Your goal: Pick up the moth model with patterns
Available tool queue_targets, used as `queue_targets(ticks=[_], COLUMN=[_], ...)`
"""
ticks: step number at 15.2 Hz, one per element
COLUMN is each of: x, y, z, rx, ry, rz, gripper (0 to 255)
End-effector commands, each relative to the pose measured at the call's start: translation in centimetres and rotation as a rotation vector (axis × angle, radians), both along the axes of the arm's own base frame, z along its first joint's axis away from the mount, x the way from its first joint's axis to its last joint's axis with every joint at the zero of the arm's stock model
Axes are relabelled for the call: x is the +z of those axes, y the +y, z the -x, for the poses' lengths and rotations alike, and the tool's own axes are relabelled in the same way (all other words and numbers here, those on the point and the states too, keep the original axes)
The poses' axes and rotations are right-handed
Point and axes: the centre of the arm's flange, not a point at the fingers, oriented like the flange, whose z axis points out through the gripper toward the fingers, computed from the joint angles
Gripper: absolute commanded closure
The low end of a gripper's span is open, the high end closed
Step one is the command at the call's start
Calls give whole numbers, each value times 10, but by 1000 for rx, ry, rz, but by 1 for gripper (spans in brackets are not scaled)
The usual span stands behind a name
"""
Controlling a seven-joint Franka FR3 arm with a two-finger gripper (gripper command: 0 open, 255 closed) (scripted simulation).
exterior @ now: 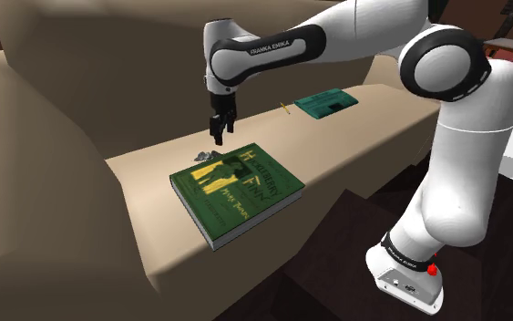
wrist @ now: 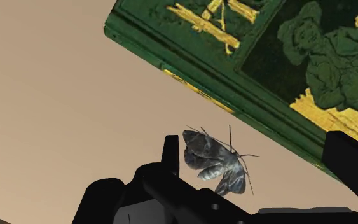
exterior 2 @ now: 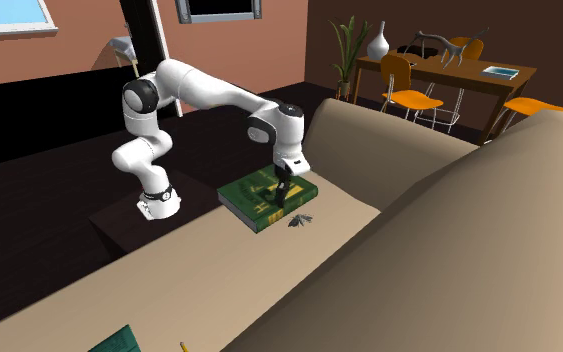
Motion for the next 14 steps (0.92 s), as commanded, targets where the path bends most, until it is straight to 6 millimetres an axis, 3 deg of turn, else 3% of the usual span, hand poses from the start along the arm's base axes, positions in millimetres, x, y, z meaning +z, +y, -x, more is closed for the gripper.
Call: queue_targets(ticks=[1,6,14], x=[-16,-53,-94], y=[12,41,41], z=[-23,-73,-74], rx=[18,62,63], ry=[5,18,18], rz=[7,23,24], gripper=[0,0,0])
